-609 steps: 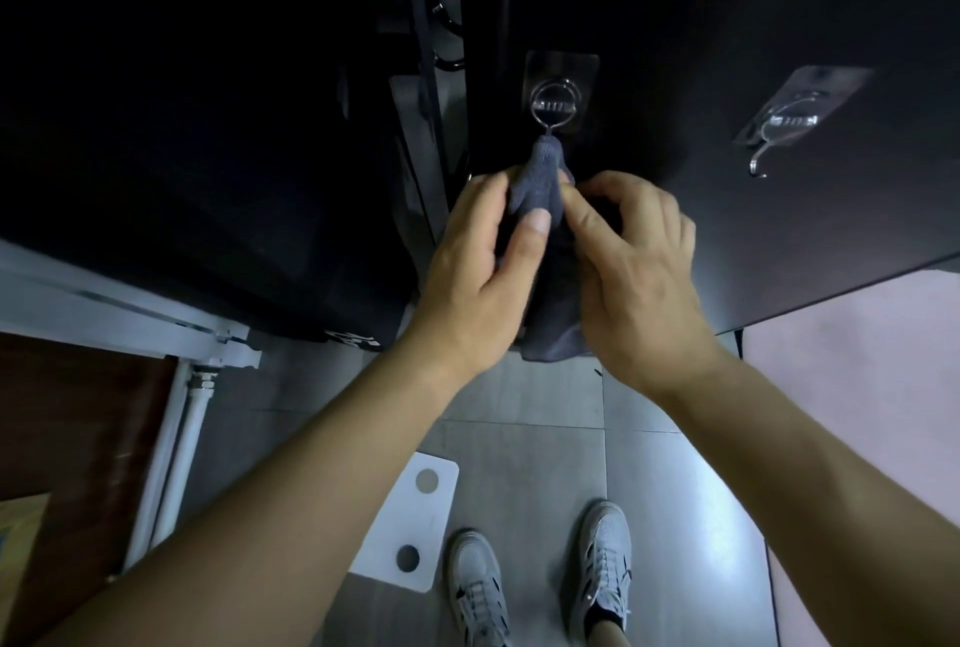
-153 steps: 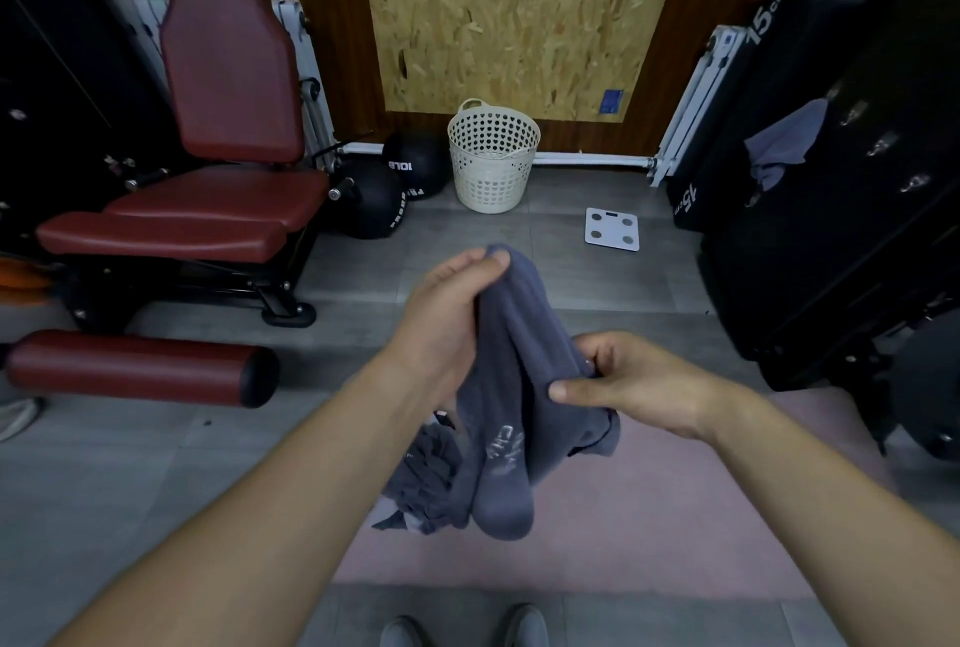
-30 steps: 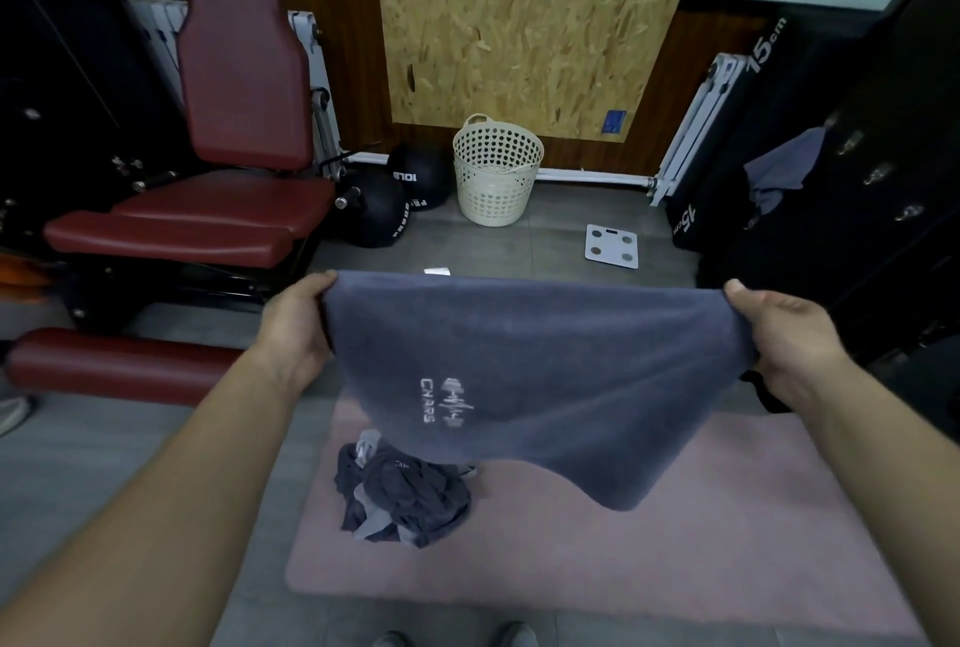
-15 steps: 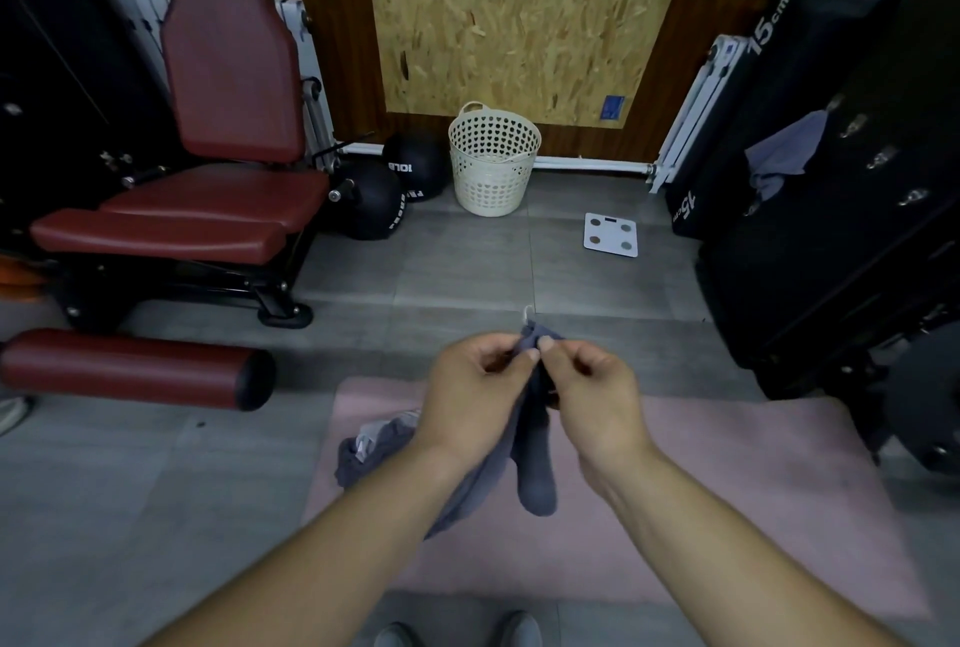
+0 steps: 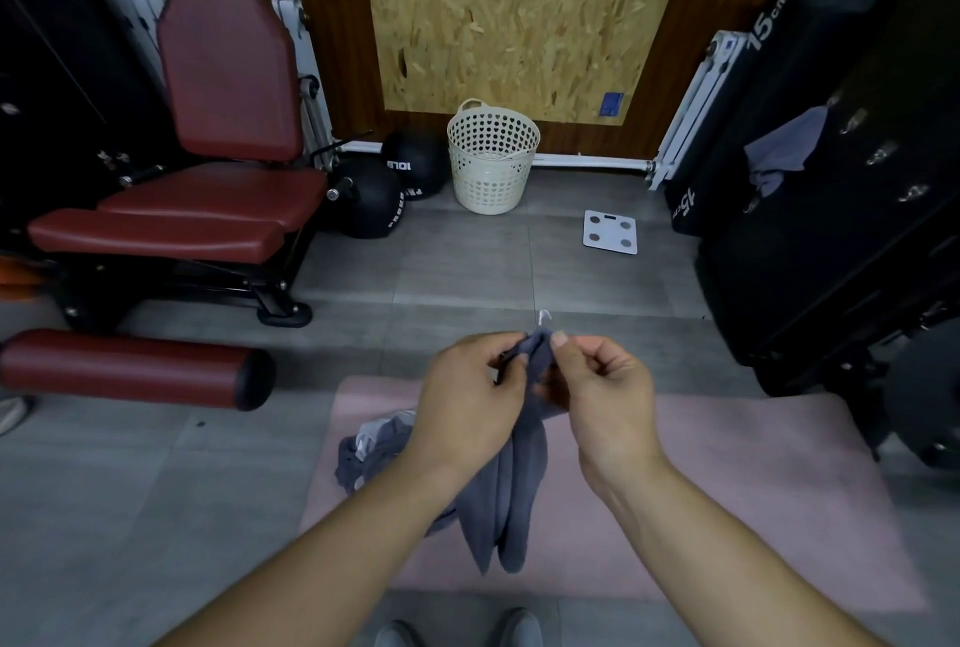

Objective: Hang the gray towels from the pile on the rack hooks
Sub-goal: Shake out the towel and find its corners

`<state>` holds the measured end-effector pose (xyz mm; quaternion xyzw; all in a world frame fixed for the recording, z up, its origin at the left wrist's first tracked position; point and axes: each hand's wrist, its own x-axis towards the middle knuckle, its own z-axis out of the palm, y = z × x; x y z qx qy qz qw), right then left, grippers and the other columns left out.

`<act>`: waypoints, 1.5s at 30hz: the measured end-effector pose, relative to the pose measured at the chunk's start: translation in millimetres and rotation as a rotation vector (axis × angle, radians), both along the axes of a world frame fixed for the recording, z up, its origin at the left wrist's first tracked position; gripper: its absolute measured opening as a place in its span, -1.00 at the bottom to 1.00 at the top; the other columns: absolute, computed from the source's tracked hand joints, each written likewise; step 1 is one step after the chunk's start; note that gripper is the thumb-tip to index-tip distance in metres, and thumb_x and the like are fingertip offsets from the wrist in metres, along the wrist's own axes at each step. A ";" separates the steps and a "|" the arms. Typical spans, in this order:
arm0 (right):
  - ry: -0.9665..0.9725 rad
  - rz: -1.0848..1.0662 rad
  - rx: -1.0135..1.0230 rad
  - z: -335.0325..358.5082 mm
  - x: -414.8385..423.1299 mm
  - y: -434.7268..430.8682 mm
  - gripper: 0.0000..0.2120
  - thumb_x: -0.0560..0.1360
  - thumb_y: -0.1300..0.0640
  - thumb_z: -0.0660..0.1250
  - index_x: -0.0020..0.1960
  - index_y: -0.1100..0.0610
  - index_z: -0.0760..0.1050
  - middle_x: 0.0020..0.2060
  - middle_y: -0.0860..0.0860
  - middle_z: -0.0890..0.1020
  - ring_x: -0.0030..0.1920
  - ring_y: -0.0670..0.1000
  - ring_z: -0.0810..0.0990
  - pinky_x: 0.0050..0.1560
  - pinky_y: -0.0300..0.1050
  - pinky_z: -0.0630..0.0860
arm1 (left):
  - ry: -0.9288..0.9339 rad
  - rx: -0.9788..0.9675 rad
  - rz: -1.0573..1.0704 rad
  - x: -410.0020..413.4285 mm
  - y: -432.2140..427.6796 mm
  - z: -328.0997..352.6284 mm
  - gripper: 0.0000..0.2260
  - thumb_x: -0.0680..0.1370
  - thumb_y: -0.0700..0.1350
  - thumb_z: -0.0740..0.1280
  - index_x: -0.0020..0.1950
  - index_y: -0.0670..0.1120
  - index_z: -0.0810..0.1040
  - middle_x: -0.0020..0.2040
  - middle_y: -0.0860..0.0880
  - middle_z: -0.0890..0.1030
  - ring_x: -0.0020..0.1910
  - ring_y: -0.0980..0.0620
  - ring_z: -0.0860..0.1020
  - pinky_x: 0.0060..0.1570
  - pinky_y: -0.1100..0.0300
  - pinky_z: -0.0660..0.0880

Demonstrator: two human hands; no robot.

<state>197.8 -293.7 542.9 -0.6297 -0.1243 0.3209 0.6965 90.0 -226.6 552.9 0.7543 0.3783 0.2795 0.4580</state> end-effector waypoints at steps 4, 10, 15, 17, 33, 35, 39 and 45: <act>-0.066 0.045 -0.023 -1.2 -0.9 -1.0 -0.90 0.56 0.25 0.39 -0.08 0.28 0.61 -0.22 0.19 0.71 -0.21 0.13 0.68 -0.09 0.10 0.67 | -0.032 -0.040 0.007 2.2 -4.7 1.0 -0.76 0.59 -0.22 0.33 0.10 0.07 0.70 -0.08 0.22 0.70 -0.06 0.30 0.63 -0.02 0.31 0.55; -0.165 0.113 -0.031 -0.9 -1.5 -3.2 -0.89 0.56 0.23 0.39 -0.11 0.25 0.63 -0.20 0.29 0.68 -0.15 0.25 0.67 0.07 0.29 0.61 | -0.105 -0.106 -0.046 1.4 -13.7 -1.0 -0.78 0.56 -0.22 0.34 0.08 0.05 0.68 -0.08 0.13 0.72 -0.04 0.17 0.66 0.03 0.10 0.60; 0.011 0.219 0.011 8.6 -1.2 -7.5 -0.72 0.66 0.19 0.21 -0.02 0.37 0.59 -0.19 0.32 0.64 -0.15 0.18 0.65 -0.09 0.06 0.66 | -0.242 -0.258 0.053 -4.0 -1.5 -1.0 -0.77 0.53 -0.30 0.41 -0.07 0.05 0.70 -0.15 0.09 0.73 -0.10 0.19 0.67 -0.07 0.29 0.55; -0.054 0.240 0.007 13.5 9.3 -10.3 -0.82 0.64 0.24 0.25 0.01 0.26 0.61 -0.20 0.18 0.61 -0.19 0.12 0.63 -0.14 -0.02 0.64 | -0.259 -0.259 0.112 -4.8 12.5 -1.2 -0.75 0.54 -0.28 0.41 -0.11 0.10 0.67 -0.18 0.15 0.72 -0.15 0.25 0.64 -0.07 0.36 0.50; -0.837 0.541 -0.331 12.2 90.3 -31.2 -0.80 0.54 0.05 0.42 -0.25 0.02 0.56 -0.37 -0.07 0.57 -0.34 -0.10 0.47 -0.24 -0.12 0.43 | -0.201 -0.055 0.168 -29.3 88.4 30.5 -0.83 0.65 -0.22 0.24 0.05 -0.14 0.64 -0.03 -0.12 0.69 -0.08 0.11 0.58 0.07 0.12 0.52; -0.954 0.524 -0.313 27.8 92.5 -27.3 -0.84 0.58 0.04 0.35 -0.18 0.01 0.55 -0.30 -0.05 0.60 -0.26 -0.05 0.54 -0.17 -0.09 0.46 | -0.138 -0.013 0.173 -34.6 94.4 32.7 -0.80 0.66 -0.21 0.22 0.00 -0.09 0.64 -0.08 -0.07 0.69 -0.14 0.18 0.56 0.00 0.23 0.51; -1.216 0.596 -0.292 57.5 94.4 -16.1 -0.92 0.60 0.03 0.27 -0.07 -0.03 0.46 -0.17 -0.15 0.52 -0.13 -0.12 0.52 -0.09 -0.14 0.44 | -0.145 -0.094 0.203 -38.1 102.1 39.9 -0.77 0.68 -0.23 0.18 -0.01 -0.08 0.61 -0.19 0.00 0.61 -0.29 0.20 0.54 -0.37 0.34 0.50; -1.383 0.722 -0.380 79.7 111.9 -5.8 -0.80 0.48 -0.07 0.41 -0.17 0.03 0.51 -0.21 -0.05 0.49 -0.19 -0.03 0.51 -0.13 -0.03 0.49 | -0.240 -0.294 0.149 -35.2 103.3 38.3 -0.80 0.70 -0.25 0.15 0.05 -0.18 0.57 0.03 -0.19 0.57 0.03 -0.06 0.58 -0.16 0.18 0.66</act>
